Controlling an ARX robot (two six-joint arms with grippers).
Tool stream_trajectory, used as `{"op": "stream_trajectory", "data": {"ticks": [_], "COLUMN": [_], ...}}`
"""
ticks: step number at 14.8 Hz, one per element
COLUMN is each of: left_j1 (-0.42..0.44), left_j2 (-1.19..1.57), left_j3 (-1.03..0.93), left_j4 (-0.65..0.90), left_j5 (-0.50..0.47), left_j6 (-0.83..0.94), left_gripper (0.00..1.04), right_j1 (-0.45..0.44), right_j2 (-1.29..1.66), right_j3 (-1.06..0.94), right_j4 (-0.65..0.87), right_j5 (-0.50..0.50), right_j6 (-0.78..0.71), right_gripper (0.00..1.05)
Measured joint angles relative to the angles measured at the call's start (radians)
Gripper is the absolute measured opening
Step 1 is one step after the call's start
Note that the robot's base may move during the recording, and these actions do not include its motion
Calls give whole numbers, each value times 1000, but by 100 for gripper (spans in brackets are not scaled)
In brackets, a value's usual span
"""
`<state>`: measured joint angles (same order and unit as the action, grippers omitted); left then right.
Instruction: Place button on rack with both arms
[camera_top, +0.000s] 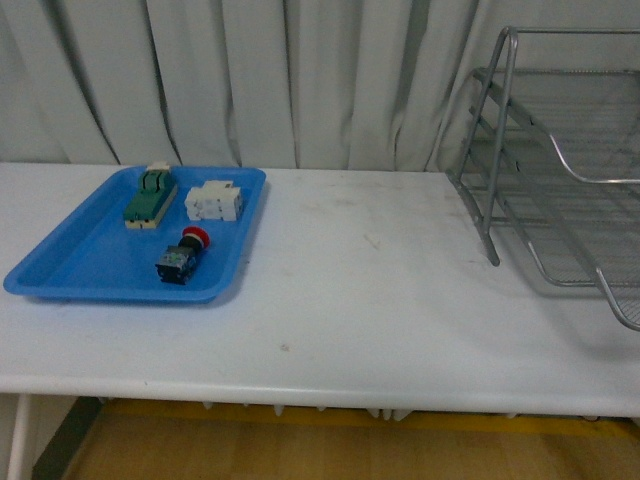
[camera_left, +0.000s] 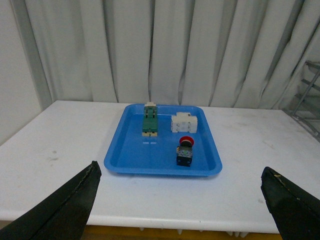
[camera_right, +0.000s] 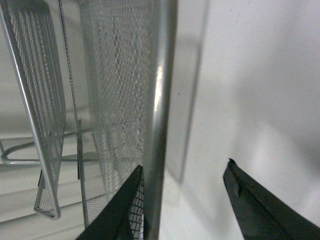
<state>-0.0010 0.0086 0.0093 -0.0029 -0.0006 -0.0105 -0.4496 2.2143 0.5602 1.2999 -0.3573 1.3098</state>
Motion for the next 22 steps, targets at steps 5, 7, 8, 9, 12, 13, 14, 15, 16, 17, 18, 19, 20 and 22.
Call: {"op": "stream_trajectory", "data": {"ticks": [5, 7, 8, 9, 12, 13, 14, 15, 16, 17, 18, 19, 20, 22], "left_j1": [0, 0, 0, 0, 0, 0, 0, 0, 0, 0, 0, 0, 0, 0], "left_j2": [0, 0, 0, 0, 0, 0, 0, 0, 0, 0, 0, 0, 0, 0], "left_j3": [0, 0, 0, 0, 0, 0, 0, 0, 0, 0, 0, 0, 0, 0], "left_j4": [0, 0, 0, 0, 0, 0, 0, 0, 0, 0, 0, 0, 0, 0], "left_j5": [0, 0, 0, 0, 1, 0, 0, 1, 1, 0, 0, 0, 0, 1], "left_j6": [0, 0, 0, 0, 0, 0, 0, 0, 0, 0, 0, 0, 0, 0], "left_gripper": [98, 98, 98, 98, 98, 98, 98, 98, 98, 98, 98, 98, 98, 98], "right_j1": [-9, -17, -25, -42, 33, 86, 176, 244, 268, 290, 297, 316, 333, 451], "right_j2": [-163, -243, -295, -368, -994, -1155, -1387, -1597, -1674, -1724, -1735, -1775, -1815, -1878], "right_j3": [-135, -220, -260, -296, -451, -504, -549, -549, -549, -549, -549, -550, -550, -550], "right_j4": [-12, -16, -17, -18, -288, -395, -597, -714, -761, -816, -828, -867, -901, -960], "right_j5": [-3, -32, -52, -76, -69, -17, 76, 145, 169, 195, 202, 220, 238, 338], "right_j6": [-44, -55, -61, -73, -665, -890, -1131, -1234, -1263, -1285, -1287, -1295, -1300, -1304], "right_gripper": [100, 98, 98, 98, 68, 57, 39, 20, 9, 2, 2, 2, 2, 2]}}
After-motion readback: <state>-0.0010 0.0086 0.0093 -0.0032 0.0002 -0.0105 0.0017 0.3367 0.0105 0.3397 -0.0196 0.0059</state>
